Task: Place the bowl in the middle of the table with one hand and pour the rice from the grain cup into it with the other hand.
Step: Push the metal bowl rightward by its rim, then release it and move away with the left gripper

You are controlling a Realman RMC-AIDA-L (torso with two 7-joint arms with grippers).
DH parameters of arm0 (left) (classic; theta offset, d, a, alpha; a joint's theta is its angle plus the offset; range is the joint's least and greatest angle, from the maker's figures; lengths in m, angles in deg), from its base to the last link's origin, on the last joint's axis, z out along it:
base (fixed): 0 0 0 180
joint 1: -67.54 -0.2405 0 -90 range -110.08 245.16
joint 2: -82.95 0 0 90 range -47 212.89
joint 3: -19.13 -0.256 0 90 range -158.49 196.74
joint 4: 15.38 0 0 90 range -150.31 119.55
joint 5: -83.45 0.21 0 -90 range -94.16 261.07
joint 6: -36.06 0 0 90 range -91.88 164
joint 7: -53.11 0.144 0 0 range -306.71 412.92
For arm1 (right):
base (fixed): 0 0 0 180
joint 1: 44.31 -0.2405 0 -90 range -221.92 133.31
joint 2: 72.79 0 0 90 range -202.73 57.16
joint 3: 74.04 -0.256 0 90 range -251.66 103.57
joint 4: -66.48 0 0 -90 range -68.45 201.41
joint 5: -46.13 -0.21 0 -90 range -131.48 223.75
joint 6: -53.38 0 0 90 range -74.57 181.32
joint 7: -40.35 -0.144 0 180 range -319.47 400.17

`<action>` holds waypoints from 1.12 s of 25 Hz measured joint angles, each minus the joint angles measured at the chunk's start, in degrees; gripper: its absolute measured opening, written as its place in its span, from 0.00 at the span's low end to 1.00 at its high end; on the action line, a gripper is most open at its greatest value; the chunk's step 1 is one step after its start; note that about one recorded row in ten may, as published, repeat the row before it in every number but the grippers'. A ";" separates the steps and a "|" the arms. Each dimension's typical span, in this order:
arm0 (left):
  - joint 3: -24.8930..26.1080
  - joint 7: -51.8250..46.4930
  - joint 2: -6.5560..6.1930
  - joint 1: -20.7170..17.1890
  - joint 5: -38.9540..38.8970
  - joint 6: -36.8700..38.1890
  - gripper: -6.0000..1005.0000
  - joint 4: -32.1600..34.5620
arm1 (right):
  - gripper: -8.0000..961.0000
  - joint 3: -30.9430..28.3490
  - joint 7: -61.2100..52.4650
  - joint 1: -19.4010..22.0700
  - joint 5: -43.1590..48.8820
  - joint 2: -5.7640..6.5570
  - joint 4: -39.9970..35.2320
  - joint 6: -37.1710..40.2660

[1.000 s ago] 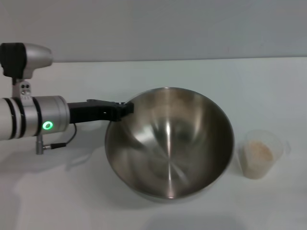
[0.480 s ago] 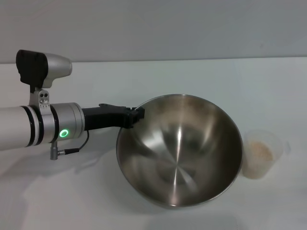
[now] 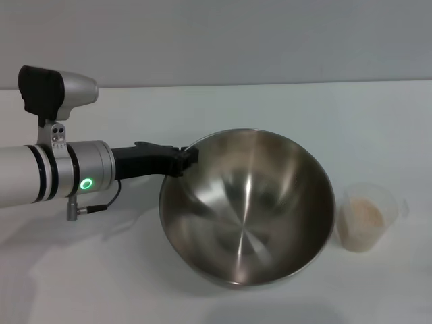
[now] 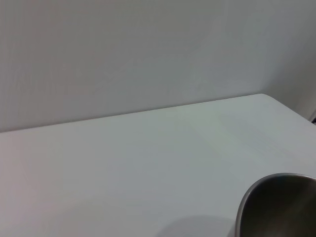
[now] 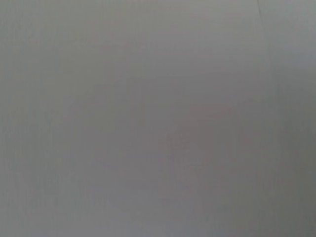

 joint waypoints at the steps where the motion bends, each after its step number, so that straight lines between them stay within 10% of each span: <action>1: 0.00 0.19 0.00 0.01 0.02 0.33 0.05 0.14 | 0.75 0.00 0.00 -0.02 0.00 0.00 0.00 -0.01; 19: 1.40 0.94 -0.09 1.24 1.22 0.36 0.05 2.28 | 0.75 0.00 0.00 -0.26 0.00 0.09 -0.09 -0.68; 28: 1.41 1.06 -0.03 1.23 1.00 -0.92 0.23 1.10 | 0.75 0.00 0.00 -0.14 0.00 0.10 -0.09 -0.68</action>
